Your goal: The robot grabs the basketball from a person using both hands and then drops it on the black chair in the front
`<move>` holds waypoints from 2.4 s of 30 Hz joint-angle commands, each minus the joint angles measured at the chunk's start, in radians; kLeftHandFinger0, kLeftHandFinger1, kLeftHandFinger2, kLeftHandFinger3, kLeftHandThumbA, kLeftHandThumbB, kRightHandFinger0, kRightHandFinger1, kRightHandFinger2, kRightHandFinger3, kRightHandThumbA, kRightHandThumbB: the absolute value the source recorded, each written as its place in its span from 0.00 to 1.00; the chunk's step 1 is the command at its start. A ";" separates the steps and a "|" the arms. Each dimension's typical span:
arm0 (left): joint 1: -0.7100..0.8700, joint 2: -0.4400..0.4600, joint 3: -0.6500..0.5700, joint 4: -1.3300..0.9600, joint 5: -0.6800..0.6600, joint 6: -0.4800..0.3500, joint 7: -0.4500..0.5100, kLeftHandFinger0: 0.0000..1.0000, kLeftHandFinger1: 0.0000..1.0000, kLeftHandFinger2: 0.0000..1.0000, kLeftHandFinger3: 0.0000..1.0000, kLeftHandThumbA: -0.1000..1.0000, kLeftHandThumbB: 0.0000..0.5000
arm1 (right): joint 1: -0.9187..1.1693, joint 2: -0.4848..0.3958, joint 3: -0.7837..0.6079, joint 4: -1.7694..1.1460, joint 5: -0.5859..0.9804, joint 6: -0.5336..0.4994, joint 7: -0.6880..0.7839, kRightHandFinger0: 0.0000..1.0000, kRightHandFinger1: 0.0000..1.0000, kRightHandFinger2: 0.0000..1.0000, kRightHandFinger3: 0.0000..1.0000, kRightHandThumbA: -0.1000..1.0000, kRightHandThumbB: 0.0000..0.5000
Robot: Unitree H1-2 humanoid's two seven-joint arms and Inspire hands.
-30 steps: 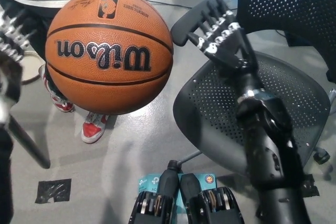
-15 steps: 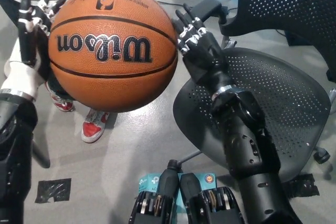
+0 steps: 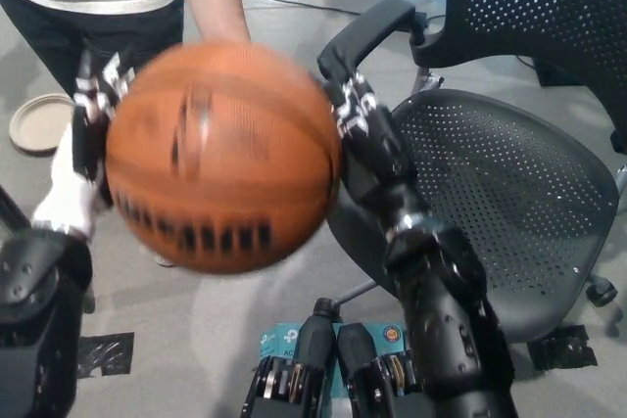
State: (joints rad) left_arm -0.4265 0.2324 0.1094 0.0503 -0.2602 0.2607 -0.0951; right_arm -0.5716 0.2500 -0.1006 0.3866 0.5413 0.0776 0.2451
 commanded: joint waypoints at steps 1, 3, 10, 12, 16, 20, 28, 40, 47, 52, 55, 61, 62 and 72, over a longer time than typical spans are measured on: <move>0.018 -0.040 -0.041 -0.059 0.003 -0.038 -0.037 1.00 1.00 1.00 1.00 1.00 0.44 | 0.022 0.071 0.041 -0.138 0.045 0.008 0.048 1.00 1.00 1.00 1.00 1.00 0.89; 0.035 -0.053 -0.049 -0.076 0.005 -0.047 -0.036 1.00 1.00 1.00 1.00 1.00 0.40 | 0.043 0.082 0.050 -0.178 0.041 0.008 0.035 1.00 1.00 1.00 1.00 1.00 0.88; 0.079 -0.164 -0.136 -0.165 0.107 -0.041 0.037 1.00 1.00 1.00 1.00 1.00 0.47 | 0.072 0.130 0.094 -0.260 -0.010 -0.049 -0.061 1.00 1.00 1.00 1.00 1.00 0.85; 0.080 -0.167 -0.134 -0.167 0.111 -0.039 0.038 1.00 1.00 1.00 1.00 1.00 0.47 | 0.073 0.130 0.096 -0.262 -0.010 -0.051 -0.066 1.00 1.00 1.00 1.00 1.00 0.85; 0.096 -0.259 -0.244 -0.210 0.224 -0.066 0.082 1.00 1.00 1.00 1.00 1.00 0.47 | 0.085 0.130 0.189 -0.241 -0.215 -0.177 -0.201 1.00 1.00 1.00 1.00 1.00 0.68; 0.078 -0.359 -0.251 -0.207 0.141 -0.048 0.087 1.00 1.00 1.00 1.00 1.00 0.30 | 0.077 0.130 0.232 -0.205 -0.368 -0.263 -0.339 1.00 1.00 1.00 1.00 1.00 0.63; 0.028 -0.423 -0.230 -0.240 0.144 0.071 0.160 1.00 1.00 1.00 1.00 1.00 0.28 | 0.011 0.130 0.183 -0.230 -0.332 -0.224 -0.369 1.00 1.00 1.00 1.00 1.00 0.43; -0.105 -0.464 -0.224 -0.288 0.224 0.170 0.274 1.00 1.00 1.00 1.00 1.00 0.24 | -0.113 0.128 0.144 -0.330 -0.307 -0.083 -0.495 1.00 1.00 1.00 1.00 1.00 0.21; -0.287 -0.480 -0.193 -0.211 0.201 0.209 0.286 1.00 1.00 1.00 1.00 1.00 0.27 | -0.278 0.090 0.034 -0.316 -0.223 -0.054 -0.530 1.00 1.00 1.00 1.00 1.00 0.23; -0.418 -0.494 -0.175 -0.107 0.193 0.209 0.298 1.00 1.00 1.00 1.00 1.00 0.20 | -0.366 0.031 -0.034 -0.299 -0.182 0.000 -0.538 1.00 1.00 1.00 1.00 1.00 0.25; -0.470 -0.500 -0.169 -0.039 0.200 0.198 0.300 1.00 1.00 1.00 1.00 1.00 0.23 | -0.397 0.020 -0.080 -0.293 -0.121 0.012 -0.540 1.00 1.00 1.00 1.00 1.00 0.29; -0.615 -0.514 -0.145 0.212 0.202 0.124 0.307 1.00 1.00 1.00 1.00 1.00 0.32 | -0.470 -0.073 -0.155 -0.194 -0.093 -0.001 -0.515 1.00 1.00 1.00 1.00 1.00 0.18; -0.637 -0.513 -0.145 0.250 0.210 0.111 0.310 1.00 1.00 1.00 1.00 1.00 0.28 | -0.480 -0.084 -0.165 -0.172 -0.087 -0.006 -0.509 1.00 1.00 1.00 1.00 1.00 0.17; -0.877 -0.525 -0.007 0.792 0.107 -0.079 0.250 1.00 1.00 1.00 1.00 1.00 0.25 | -0.573 -0.205 -0.269 0.115 -0.079 -0.032 -0.511 1.00 1.00 1.00 1.00 1.00 0.14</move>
State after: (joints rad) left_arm -1.0541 -0.1622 0.0966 0.6448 -0.0559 0.3911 0.2853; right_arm -0.9430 0.0206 -0.3906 0.4035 0.3828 0.0364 -0.3434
